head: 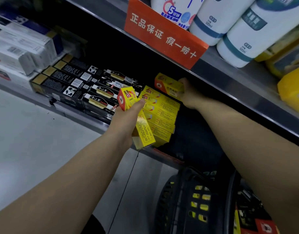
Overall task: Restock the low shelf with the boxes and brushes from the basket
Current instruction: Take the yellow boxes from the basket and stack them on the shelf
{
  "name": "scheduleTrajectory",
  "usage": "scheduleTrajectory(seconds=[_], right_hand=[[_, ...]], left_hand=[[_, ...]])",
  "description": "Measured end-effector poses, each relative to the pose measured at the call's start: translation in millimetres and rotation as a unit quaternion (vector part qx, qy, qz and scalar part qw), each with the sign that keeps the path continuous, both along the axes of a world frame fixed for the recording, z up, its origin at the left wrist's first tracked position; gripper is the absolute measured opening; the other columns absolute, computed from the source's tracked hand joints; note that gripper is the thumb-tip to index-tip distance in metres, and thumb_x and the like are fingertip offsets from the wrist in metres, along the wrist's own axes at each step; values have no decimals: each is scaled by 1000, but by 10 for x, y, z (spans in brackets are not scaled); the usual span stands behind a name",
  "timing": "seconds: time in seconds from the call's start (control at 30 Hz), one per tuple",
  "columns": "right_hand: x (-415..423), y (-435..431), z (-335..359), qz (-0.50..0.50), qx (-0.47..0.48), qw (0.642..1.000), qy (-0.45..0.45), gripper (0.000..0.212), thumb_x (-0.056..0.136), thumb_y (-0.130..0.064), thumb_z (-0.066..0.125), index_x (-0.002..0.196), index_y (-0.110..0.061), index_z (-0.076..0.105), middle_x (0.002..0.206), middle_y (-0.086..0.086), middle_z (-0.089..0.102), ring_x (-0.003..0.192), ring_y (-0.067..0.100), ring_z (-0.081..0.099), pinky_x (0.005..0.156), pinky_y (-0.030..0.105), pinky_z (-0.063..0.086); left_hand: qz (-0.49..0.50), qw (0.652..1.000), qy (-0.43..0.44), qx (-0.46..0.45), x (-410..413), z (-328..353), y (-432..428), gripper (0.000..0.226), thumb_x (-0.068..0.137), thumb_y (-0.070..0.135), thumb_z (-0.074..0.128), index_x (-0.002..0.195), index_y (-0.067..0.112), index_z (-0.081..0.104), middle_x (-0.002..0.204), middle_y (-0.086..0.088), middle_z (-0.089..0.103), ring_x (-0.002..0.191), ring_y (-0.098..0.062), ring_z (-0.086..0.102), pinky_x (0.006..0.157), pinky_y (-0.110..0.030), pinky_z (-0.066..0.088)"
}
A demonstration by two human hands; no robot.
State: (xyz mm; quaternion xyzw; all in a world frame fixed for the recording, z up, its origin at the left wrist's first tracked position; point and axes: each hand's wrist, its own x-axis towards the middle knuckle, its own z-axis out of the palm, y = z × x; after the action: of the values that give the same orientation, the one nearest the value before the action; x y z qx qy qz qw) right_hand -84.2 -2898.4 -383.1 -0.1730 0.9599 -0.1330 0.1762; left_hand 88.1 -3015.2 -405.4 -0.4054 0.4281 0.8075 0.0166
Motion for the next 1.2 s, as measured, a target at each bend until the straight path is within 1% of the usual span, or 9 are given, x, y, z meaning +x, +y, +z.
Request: scheduleTrajectory(seconds=[0.37,0.57,0.7,0.77,0.87,0.93,1.07,1.13,1.2], right_hand=[[-224,-30,-486,24,27,993,-110,50,102,-18,34,150,-24,19,152,13,28,133,28,37,103,30,34],[-132,-89,-329,44,146,985,-77,62,99,-14,37,152,-16,4,158,15,5,145,30,13,115,34,19],[347,-214,210,156,30,972,-175,64,83,-16,51,144,-18,32,147,7,37,132,19,38,100,26,35],[690,-234,439,195,-9,944,-267,77,72,-31,58,143,-23,29,140,3,43,128,17,43,102,30,41],[967,-126,489,233,17,960,-153,75,79,-34,69,139,-16,28,123,2,50,107,15,51,87,24,48],[988,-59,455,235,35,969,-66,58,84,-28,65,131,-10,36,114,8,55,93,18,54,76,31,48],[854,64,395,192,88,975,-66,69,85,-23,64,142,-7,28,127,18,52,109,27,53,62,19,36],[856,77,336,200,107,972,-59,70,86,-24,64,145,-13,26,127,14,51,107,25,53,66,21,40],[884,57,268,213,125,967,-65,71,88,-25,63,147,-19,24,141,8,43,118,23,50,87,27,46]], left_hand=[[-6,1000,4,15,-56,-67,48,43,84,40,65,117,16,55,116,-8,63,111,-30,58,97,-51,45],[4,999,16,39,-94,-72,40,49,83,43,65,122,16,54,115,-7,65,105,-28,62,76,-37,52],[49,998,36,25,-108,-90,39,60,79,46,69,127,15,50,114,-8,66,99,-27,66,72,-36,56],[69,996,47,12,-104,-72,54,51,78,44,70,118,15,55,105,-6,69,92,-22,68,66,-31,55],[11,996,84,10,-71,7,102,32,78,45,68,96,18,63,86,0,73,78,-15,70,61,-29,56],[-36,994,103,9,-31,52,141,36,76,54,64,90,21,62,79,3,74,77,-12,71,64,-26,57],[58,998,-1,-32,15,36,6,43,93,51,44,95,10,58,83,1,63,80,-14,61,69,-27,52],[110,993,-43,-21,48,16,-75,34,96,38,41,94,7,54,80,-1,57,69,-14,54,63,-26,46],[112,991,-67,-12,78,3,-89,30,96,31,41,79,9,50,68,-2,50,61,-15,49,61,-27,43]])
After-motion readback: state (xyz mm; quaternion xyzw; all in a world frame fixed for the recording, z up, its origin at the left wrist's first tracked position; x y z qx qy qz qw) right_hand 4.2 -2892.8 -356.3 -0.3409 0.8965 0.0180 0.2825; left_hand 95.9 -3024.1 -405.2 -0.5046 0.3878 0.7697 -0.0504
